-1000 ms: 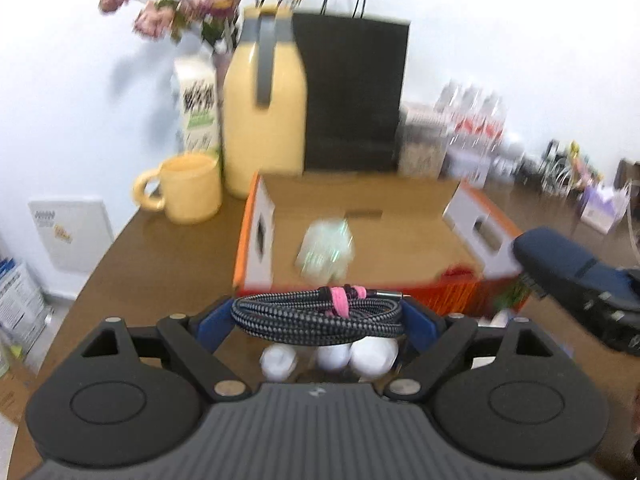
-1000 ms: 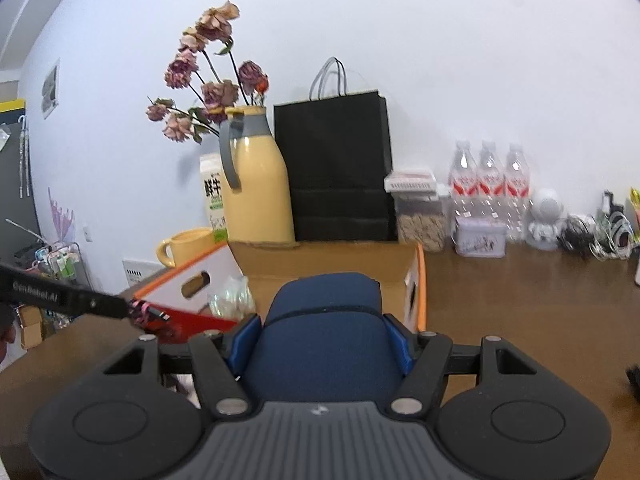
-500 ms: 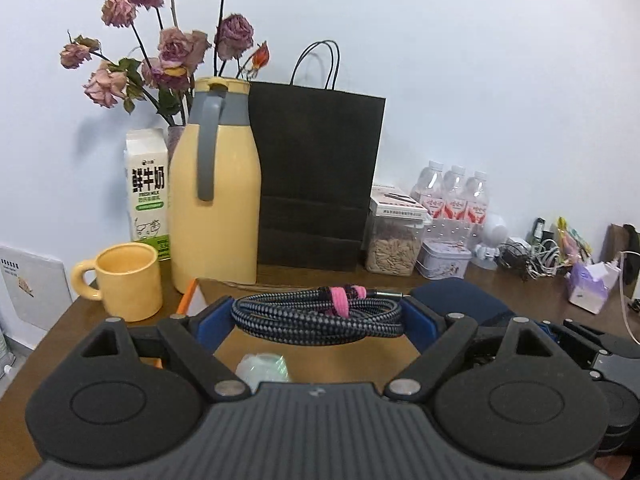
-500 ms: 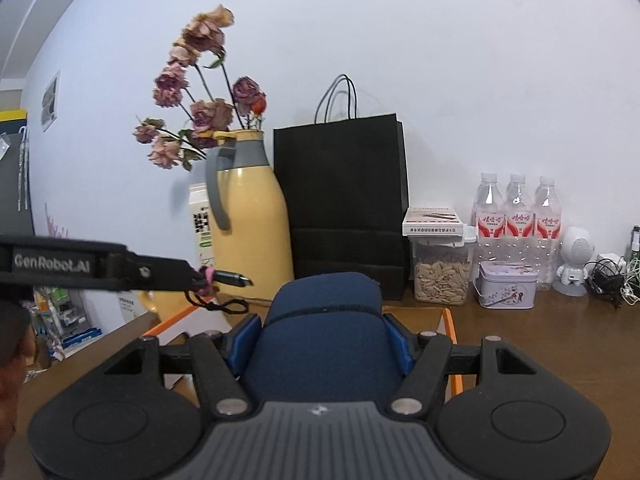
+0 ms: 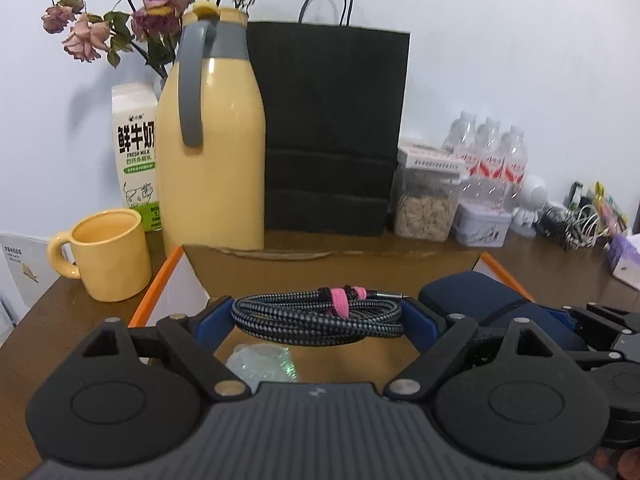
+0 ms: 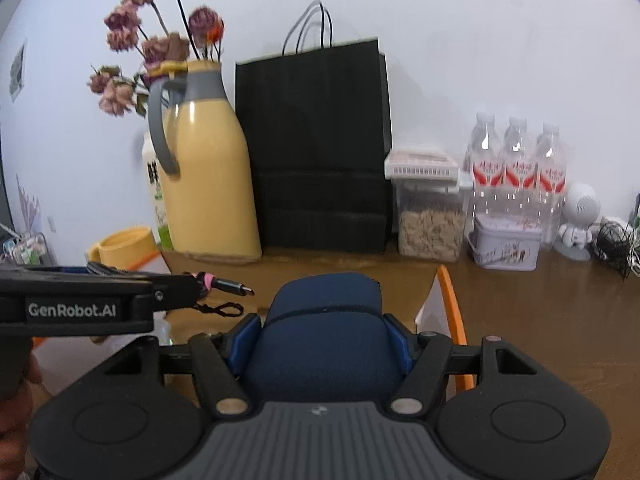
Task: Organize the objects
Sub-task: 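Lower the navy case and braided cable into the box and open both tools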
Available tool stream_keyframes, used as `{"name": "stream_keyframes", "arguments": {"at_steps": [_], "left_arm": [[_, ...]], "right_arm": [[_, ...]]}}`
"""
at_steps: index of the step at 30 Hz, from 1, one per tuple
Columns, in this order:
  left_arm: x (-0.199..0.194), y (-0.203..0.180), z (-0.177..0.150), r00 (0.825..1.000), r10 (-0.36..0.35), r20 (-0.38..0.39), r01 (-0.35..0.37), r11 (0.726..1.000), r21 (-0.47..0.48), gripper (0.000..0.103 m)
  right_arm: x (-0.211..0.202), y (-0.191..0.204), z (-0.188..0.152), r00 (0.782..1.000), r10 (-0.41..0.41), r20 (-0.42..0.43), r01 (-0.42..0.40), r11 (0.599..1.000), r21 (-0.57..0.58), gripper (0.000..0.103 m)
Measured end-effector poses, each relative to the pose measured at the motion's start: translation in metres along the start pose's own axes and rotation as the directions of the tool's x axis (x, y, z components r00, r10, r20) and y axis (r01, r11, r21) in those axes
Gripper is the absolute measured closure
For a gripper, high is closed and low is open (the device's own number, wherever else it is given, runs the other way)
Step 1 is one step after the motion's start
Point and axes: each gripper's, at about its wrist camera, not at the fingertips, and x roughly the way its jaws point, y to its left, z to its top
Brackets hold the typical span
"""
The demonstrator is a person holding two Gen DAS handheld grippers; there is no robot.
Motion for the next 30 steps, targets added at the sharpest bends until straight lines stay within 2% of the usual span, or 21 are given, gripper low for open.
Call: {"name": "stream_keyframes", "arguments": {"at_steps": [1,2,3,4,20,30], "left_arm": [[0.001,0.0,-0.001,1.0,0.011,-0.003,-0.011,1.0,0.009,0.01],[0.002,-0.001,-0.001,1.0,0.027,-0.003,-0.026,0.999,0.017,0.0],[0.001,-0.002,-0.001,0.999,0.047,0.001,-0.047,0.999,0.02,0.0],[0.001,-0.002,-0.001,0.998,0.06,0.001,-0.06,0.998,0.019,0.0],[-0.008,0.001,0.005,0.998,0.058,0.009,-0.058,0.998,-0.007,0.0],[-0.049,0.007,0.016,0.995,0.036,0.095,-0.034,0.999,-0.024,0.0]], "right_arm": [[0.001,0.0,-0.001,1.0,-0.004,-0.013,0.004,1.0,0.0,0.037],[0.001,-0.001,-0.002,1.0,-0.012,-0.019,0.012,1.0,-0.002,0.026],[0.001,-0.001,-0.001,1.0,-0.017,-0.025,0.017,1.0,-0.001,0.006],[-0.001,-0.001,-0.001,1.0,-0.019,-0.025,0.019,1.0,0.002,0.0],[-0.013,-0.003,0.004,1.0,-0.024,0.009,0.024,1.0,0.013,0.0],[-0.041,0.002,0.011,0.998,-0.016,0.069,0.017,1.0,-0.004,0.0]]}}
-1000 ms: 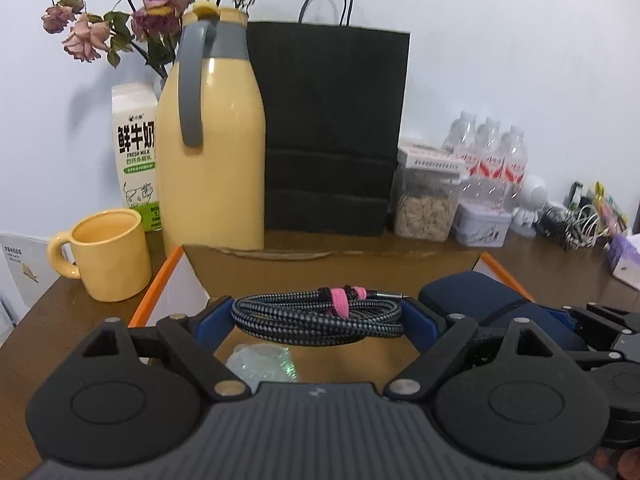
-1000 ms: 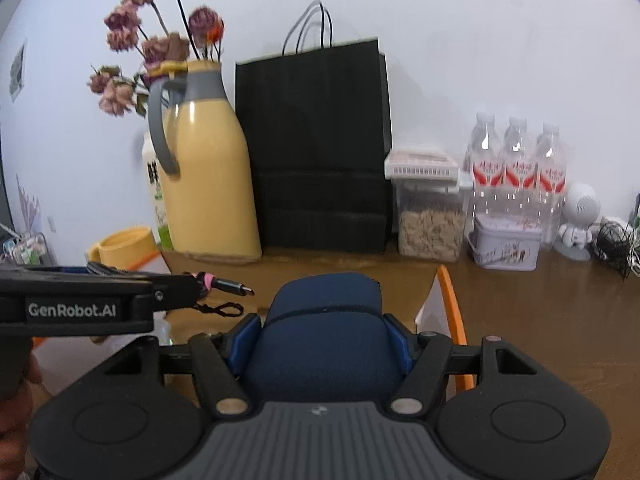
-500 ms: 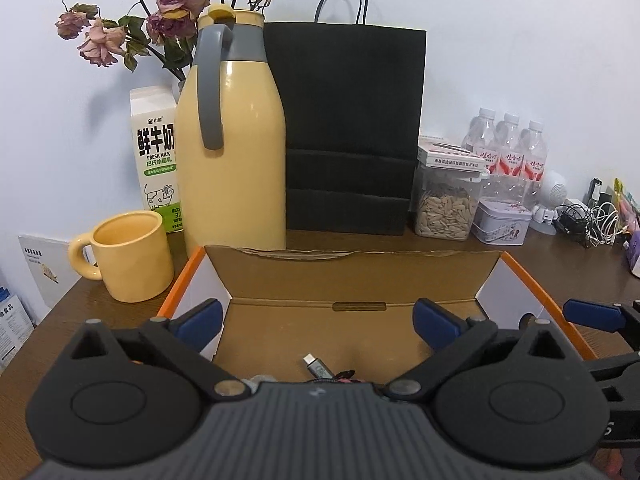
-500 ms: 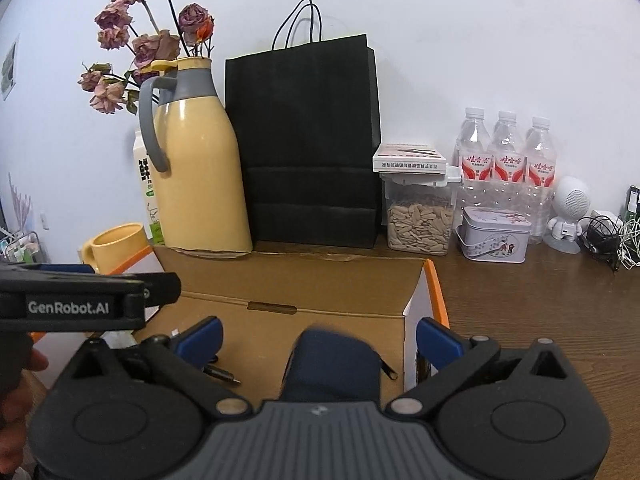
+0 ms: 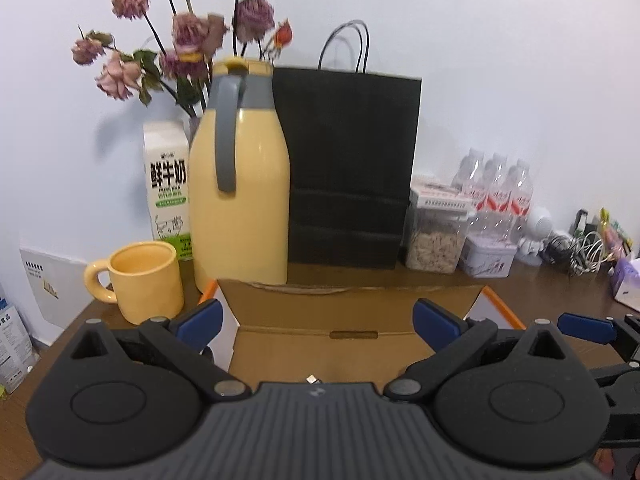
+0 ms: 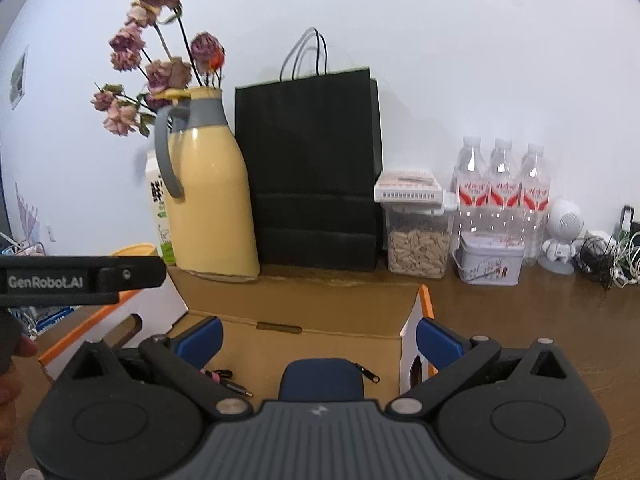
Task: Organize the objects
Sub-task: 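Lower the navy case and braided cable into the box and open both tools, then grasp the white round puck with the left tool while the right tool grasps the plush toy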
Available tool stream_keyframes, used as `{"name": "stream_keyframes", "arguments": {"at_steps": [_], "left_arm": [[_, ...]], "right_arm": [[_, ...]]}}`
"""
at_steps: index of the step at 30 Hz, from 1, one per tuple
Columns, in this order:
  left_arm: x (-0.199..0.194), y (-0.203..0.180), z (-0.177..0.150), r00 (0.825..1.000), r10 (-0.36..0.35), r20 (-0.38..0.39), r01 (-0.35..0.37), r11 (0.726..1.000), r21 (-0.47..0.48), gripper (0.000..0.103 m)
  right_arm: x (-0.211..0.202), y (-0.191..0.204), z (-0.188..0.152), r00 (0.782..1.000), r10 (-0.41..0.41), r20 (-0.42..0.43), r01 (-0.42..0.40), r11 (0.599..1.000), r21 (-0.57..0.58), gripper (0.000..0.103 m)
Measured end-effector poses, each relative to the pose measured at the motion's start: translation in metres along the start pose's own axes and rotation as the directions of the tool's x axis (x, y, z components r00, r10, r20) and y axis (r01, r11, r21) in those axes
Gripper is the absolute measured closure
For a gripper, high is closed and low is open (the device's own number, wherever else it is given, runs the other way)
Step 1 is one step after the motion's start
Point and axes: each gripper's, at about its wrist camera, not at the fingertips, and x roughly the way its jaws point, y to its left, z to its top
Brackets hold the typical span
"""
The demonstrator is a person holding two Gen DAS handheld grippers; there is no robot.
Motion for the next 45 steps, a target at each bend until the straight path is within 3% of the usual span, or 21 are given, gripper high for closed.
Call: {"name": "stream_keyframes", "arguments": {"at_steps": [12,20,29,45], "left_arm": [[-0.05,0.022,-0.013,1.0,0.01,-0.013,-0.01,0.999,0.035,0.0],[-0.074,0.049,-0.036,0.996,0.05,-0.073,-0.046,0.997,0.058,0.0],[-0.088,0.067,-0.072,0.977,0.086,-0.192,-0.072,0.994,0.083,0.0],[-0.097,0.073,-0.104,0.948,0.093,-0.303,-0.065,0.993,0.1,0.0]], "right_arm": [[-0.053,0.012,-0.003,0.999,0.018,0.05,-0.016,0.999,-0.042,0.0],[-0.076,0.015,-0.031,0.999,0.015,-0.029,-0.017,0.999,-0.046,0.0],[-0.094,0.016,-0.062,0.992,0.013,-0.125,-0.017,0.999,-0.031,0.0],[-0.111,0.011,-0.082,0.985,-0.013,-0.172,0.012,1.0,-0.008,0.0]]}}
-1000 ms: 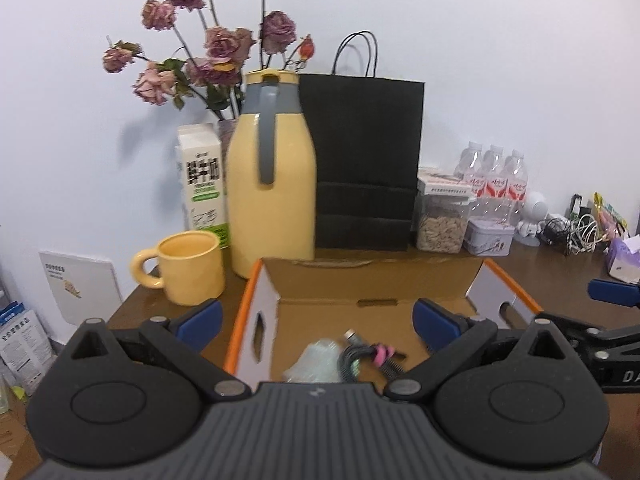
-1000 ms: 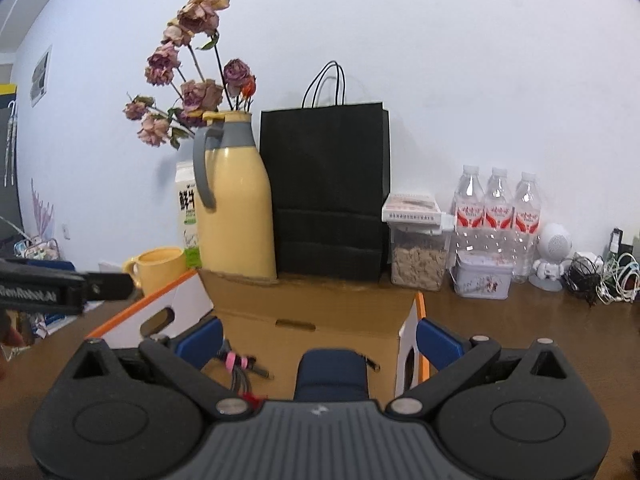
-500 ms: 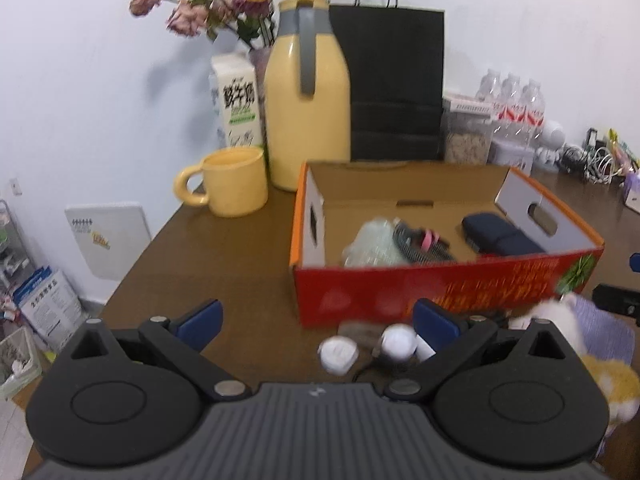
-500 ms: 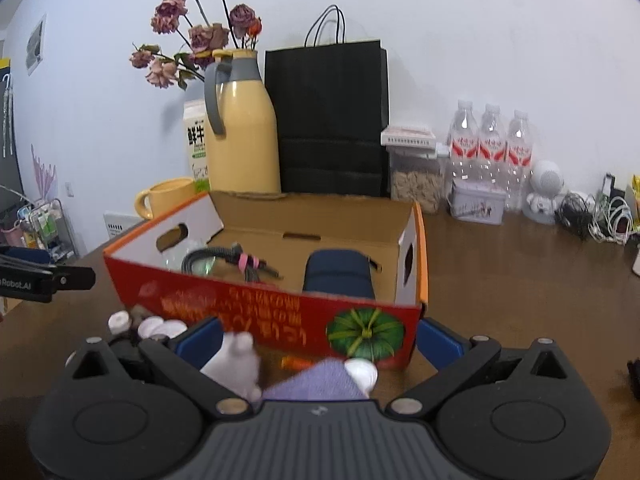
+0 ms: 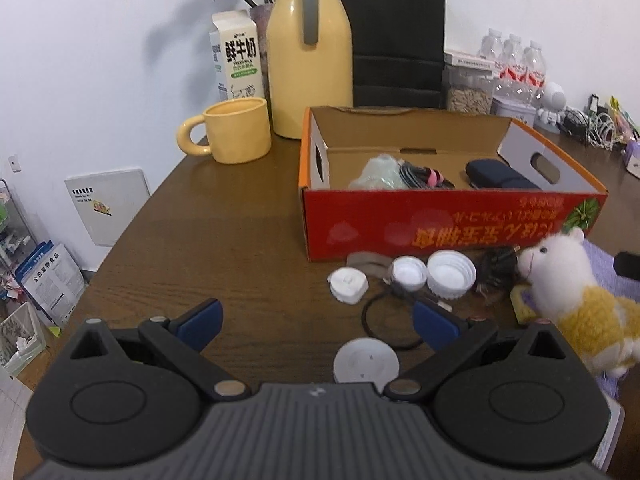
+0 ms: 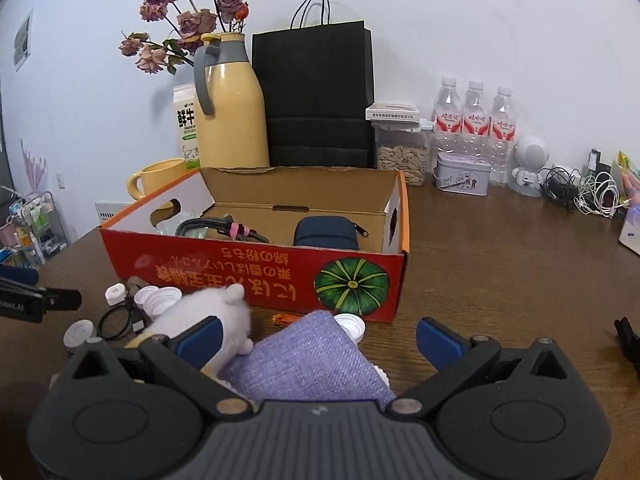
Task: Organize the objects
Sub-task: 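Grasp the white round puck with the left tool while the right tool grasps the plush toy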
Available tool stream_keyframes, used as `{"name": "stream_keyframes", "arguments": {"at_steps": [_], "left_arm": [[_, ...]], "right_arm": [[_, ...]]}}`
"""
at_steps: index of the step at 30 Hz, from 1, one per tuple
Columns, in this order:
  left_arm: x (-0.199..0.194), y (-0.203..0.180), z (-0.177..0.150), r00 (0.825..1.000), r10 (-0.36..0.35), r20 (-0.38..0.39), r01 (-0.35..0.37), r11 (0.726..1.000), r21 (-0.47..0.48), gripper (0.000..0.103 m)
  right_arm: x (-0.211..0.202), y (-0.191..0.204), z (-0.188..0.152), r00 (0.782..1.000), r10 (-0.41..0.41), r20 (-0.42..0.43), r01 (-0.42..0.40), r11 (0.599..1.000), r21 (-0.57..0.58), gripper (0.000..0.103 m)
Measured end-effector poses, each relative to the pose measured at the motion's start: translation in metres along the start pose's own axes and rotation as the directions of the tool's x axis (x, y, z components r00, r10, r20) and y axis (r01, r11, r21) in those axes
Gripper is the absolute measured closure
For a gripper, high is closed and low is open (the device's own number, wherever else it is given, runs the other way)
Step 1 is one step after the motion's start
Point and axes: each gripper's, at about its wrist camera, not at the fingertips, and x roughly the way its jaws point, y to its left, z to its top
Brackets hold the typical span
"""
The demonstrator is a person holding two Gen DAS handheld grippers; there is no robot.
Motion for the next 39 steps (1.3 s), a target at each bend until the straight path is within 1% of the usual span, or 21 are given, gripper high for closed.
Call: {"name": "stream_keyframes", "arguments": {"at_steps": [7,10,11,13,14,15,16,18,26,31,34,39], "left_arm": [[0.007,-0.003,-0.015,0.998,-0.013,-0.059,0.014,1.0,0.014,0.0],[0.009,-0.002,-0.02,0.998,-0.027,-0.063,0.027,1.0,0.002,0.0],[0.01,-0.002,-0.021,0.997,-0.035,-0.061,0.035,0.999,-0.003,0.005],[0.01,-0.002,-0.024,0.996,-0.057,-0.062,0.056,0.998,-0.005,0.024],[0.011,-0.002,-0.025,0.995,-0.074,-0.065,0.074,0.997,-0.003,0.048],[0.01,-0.003,-0.027,0.995,-0.088,-0.056,0.088,0.996,-0.005,0.063],[0.007,-0.003,-0.028,0.995,-0.085,-0.047,0.085,0.996,-0.002,0.063],[0.004,-0.001,-0.029,0.993,-0.111,-0.039,0.11,0.994,-0.017,0.063],[-0.013,0.004,-0.032,0.993,-0.116,0.013,0.117,0.993,-0.035,0.063],[-0.025,0.008,-0.034,0.99,-0.13,0.047,0.132,0.99,-0.039,0.063],[-0.03,0.008,-0.035,0.986,-0.15,0.071,0.153,0.988,-0.029,0.063],[-0.032,0.009,-0.038,0.978,-0.188,0.089,0.19,0.981,-0.025,0.063]], "right_arm": [[-0.004,0.006,-0.002,1.0,0.006,0.005,-0.006,1.0,0.0,0.0],[-0.007,0.007,-0.003,1.0,0.007,0.007,-0.007,1.0,0.001,0.0],[-0.008,0.007,-0.003,1.0,0.006,0.007,-0.006,1.0,0.002,0.0],[-0.01,0.009,-0.004,1.0,0.005,0.009,-0.006,1.0,0.002,0.0],[-0.012,0.01,-0.005,1.0,0.005,0.01,-0.005,1.0,0.002,0.0],[-0.014,0.011,-0.005,1.0,0.004,0.012,-0.005,1.0,0.003,0.0],[-0.016,0.012,-0.006,1.0,0.004,0.014,-0.004,1.0,0.003,0.0],[-0.02,0.014,-0.007,1.0,0.003,0.018,-0.003,1.0,0.004,0.0],[-0.036,0.026,-0.011,0.999,0.01,0.036,-0.011,1.0,0.023,0.0],[-0.042,0.037,-0.017,0.999,0.021,0.037,-0.024,0.997,0.078,0.0],[-0.043,0.045,-0.021,0.999,0.018,0.029,-0.021,0.994,0.111,0.0],[-0.037,0.062,-0.022,1.0,-0.009,-0.004,0.01,0.993,0.115,0.0]]}}
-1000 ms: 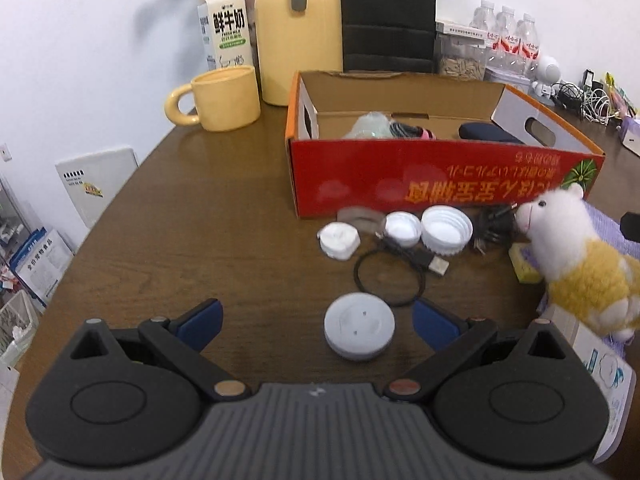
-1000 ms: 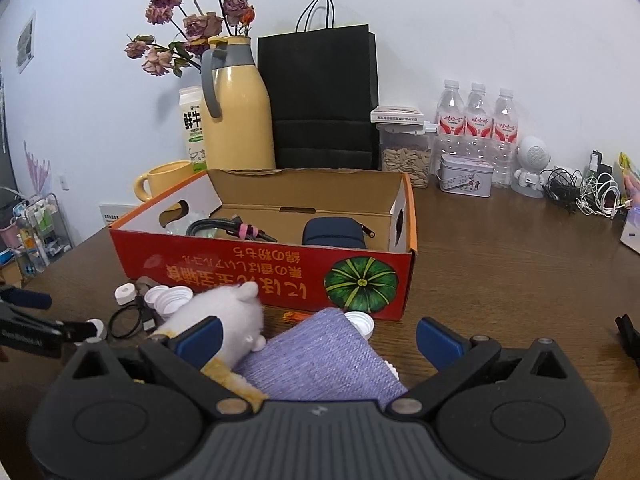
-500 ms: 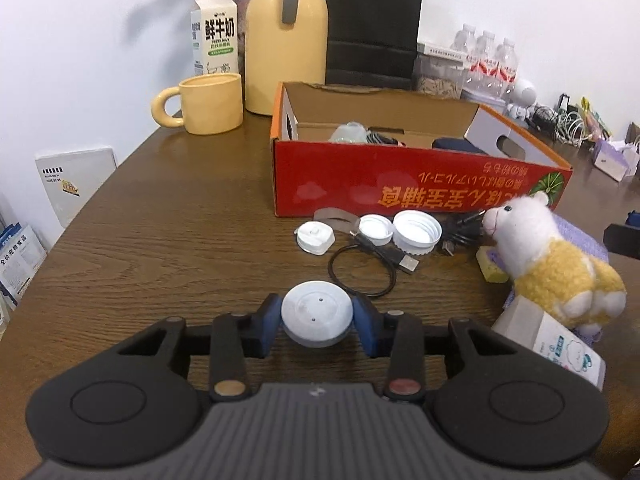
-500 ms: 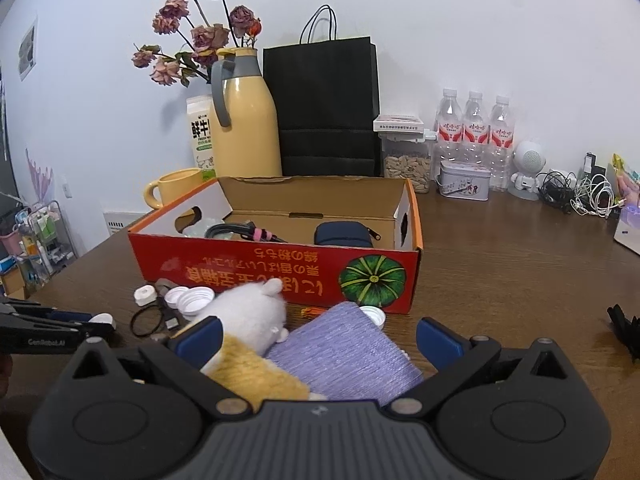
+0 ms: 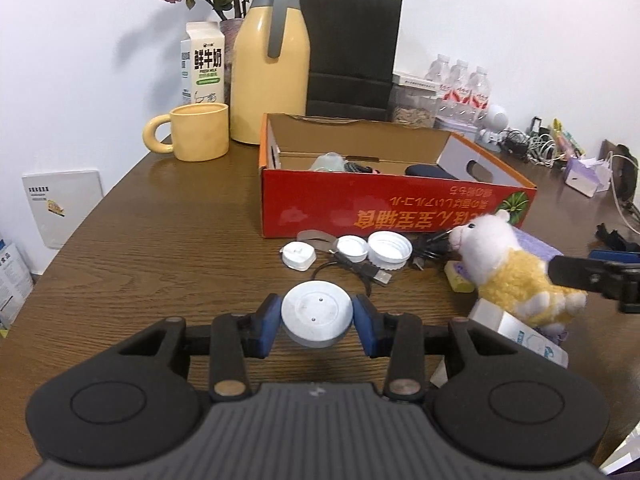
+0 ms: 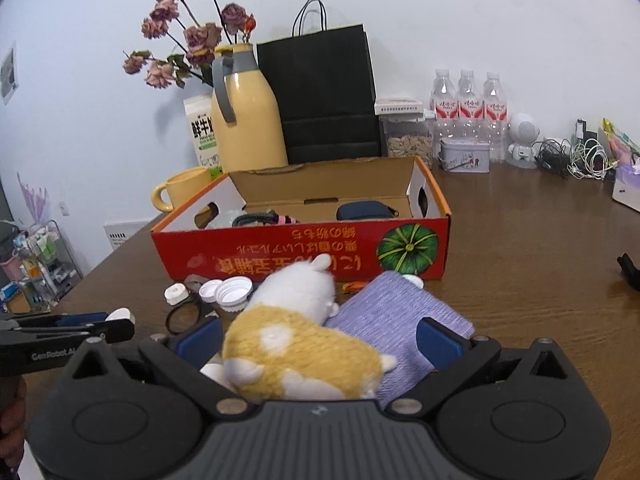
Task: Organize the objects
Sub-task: 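Grasp the white round puck with the left tool while the right tool grasps the plush toy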
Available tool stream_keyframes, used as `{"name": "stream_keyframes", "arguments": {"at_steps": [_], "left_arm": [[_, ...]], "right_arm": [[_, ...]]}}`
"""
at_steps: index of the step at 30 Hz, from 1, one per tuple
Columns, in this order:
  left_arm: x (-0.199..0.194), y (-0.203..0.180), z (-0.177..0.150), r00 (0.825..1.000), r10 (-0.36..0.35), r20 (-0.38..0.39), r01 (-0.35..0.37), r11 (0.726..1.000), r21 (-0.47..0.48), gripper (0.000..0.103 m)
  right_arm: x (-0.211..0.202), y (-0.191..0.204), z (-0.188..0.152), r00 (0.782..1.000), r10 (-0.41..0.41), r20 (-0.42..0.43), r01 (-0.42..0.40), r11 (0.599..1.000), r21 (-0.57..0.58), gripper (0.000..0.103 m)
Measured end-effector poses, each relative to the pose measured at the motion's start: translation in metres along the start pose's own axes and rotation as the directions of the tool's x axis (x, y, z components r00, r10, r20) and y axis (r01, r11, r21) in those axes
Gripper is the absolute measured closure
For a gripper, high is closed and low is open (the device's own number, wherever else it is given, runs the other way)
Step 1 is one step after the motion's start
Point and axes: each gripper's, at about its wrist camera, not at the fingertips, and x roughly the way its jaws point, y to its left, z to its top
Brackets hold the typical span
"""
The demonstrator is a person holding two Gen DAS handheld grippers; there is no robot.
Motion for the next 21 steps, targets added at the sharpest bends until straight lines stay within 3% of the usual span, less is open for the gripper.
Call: {"name": "stream_keyframes", "arguments": {"at_steps": [9,21], "left_arm": [[0.003,0.013,-0.003,0.999,-0.044,0.003,0.044,0.999,-0.014,0.063],[0.016,0.024,-0.001,0.997,-0.073,-0.008,0.073,0.997,-0.02,0.063]], "right_arm": [[0.023,0.013,0.002,0.997,-0.06,-0.058,0.064,0.996,0.064,0.0],[0.052,0.022,-0.003,0.986,-0.113,-0.125,0.12,0.992,0.048,0.0]]}}
